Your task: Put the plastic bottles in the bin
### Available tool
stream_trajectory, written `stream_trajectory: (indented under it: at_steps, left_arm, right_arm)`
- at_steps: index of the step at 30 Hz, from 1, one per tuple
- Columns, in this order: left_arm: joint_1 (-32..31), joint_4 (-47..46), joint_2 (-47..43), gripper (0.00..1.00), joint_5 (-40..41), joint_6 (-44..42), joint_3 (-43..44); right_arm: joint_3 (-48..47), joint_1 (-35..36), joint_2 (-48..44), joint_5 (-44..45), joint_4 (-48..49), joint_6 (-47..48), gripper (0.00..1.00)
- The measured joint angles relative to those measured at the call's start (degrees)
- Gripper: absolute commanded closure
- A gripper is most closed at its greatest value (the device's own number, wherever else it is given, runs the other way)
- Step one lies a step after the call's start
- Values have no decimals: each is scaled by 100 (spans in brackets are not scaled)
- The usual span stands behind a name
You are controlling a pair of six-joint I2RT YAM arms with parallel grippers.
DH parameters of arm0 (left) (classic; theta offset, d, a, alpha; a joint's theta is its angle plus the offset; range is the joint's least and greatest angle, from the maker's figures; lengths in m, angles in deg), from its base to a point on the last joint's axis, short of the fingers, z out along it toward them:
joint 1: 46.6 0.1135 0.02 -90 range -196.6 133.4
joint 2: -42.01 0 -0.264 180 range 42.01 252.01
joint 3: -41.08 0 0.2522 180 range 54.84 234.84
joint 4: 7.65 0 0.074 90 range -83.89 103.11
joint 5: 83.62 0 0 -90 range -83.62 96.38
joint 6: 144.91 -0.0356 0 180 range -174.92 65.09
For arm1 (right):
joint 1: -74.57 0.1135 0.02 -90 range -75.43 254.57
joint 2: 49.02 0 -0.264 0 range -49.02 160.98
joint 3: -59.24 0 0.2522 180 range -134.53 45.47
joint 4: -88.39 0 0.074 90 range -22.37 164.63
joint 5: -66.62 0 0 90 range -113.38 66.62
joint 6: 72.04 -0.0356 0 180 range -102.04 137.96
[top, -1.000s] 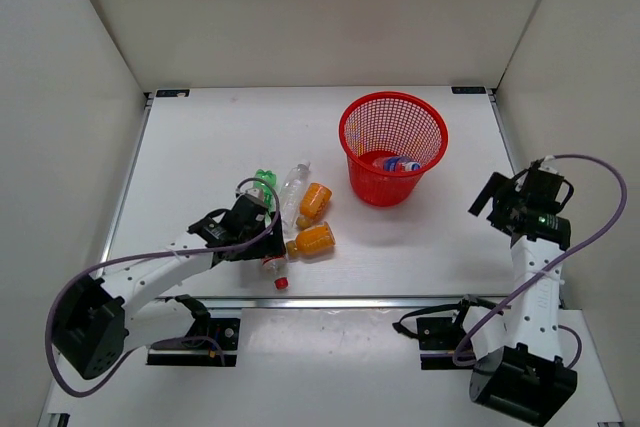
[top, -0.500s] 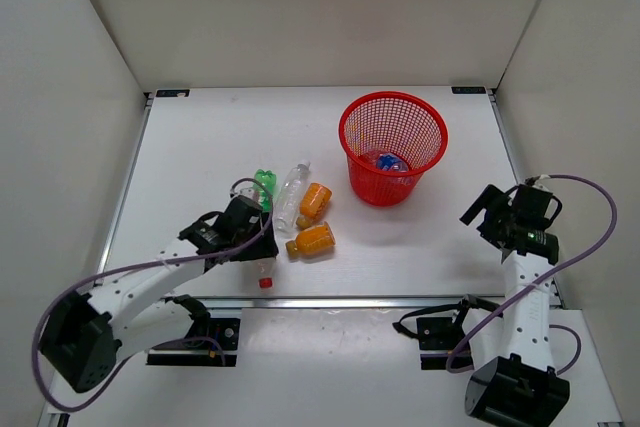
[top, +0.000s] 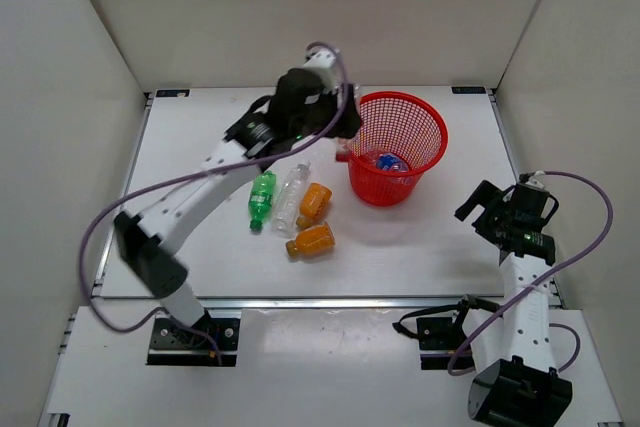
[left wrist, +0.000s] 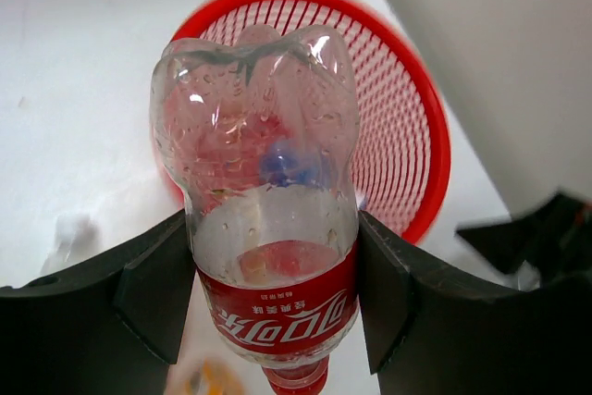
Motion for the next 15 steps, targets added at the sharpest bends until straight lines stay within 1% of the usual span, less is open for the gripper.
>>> stream_trajectory:
  at_steps: [1, 2, 3, 4, 5, 6, 7, 9, 10, 11, 12, 15]
  left_arm:
    - [-37, -92, 511, 68, 11, -55, 498]
    - [-63, -199, 935, 66, 28, -101, 874]
    - [-90, -243, 1322, 60, 39, -116, 1215]
    - [-107, -326, 1655, 63, 39, -136, 1458]
    - [-127, -391, 1932, 61, 44, -138, 1628]
    - [-144, -457, 2146, 57, 61, -140, 1731]
    - [-164, -487, 2369, 30, 83, -138, 1849]
    - [-195, -479, 2804, 28, 85, -136, 2203]
    - [-203, -494, 2909, 24, 83, -133, 2293]
    - [-221, -498, 3025, 10, 79, -131, 2387]
    - [-234, -507, 3056, 1, 76, -170, 2406]
    - [-278, -518, 2946, 2, 76, -190, 2347]
  right_arm:
    - [0, 48, -17, 2, 4, -13, 0]
    - [0, 90, -42, 4, 0, -28, 1]
    - [0, 122, -74, 9, -2, -39, 1]
    - [2, 160, -109, 11, -4, -46, 1]
    - [9, 190, -153, 15, -4, -63, 1]
    - [22, 197, -201, 11, -4, -83, 1]
    - [46, 227, -249, 11, -4, -101, 1]
    - [101, 284, -330, 15, -13, -146, 1]
    - [122, 317, -348, 20, -24, -166, 1]
    - [131, 387, -358, 63, -61, -190, 1]
    - [133, 463, -363, 96, -98, -195, 0]
    - [125, 785, -420, 396, -245, -232, 1]
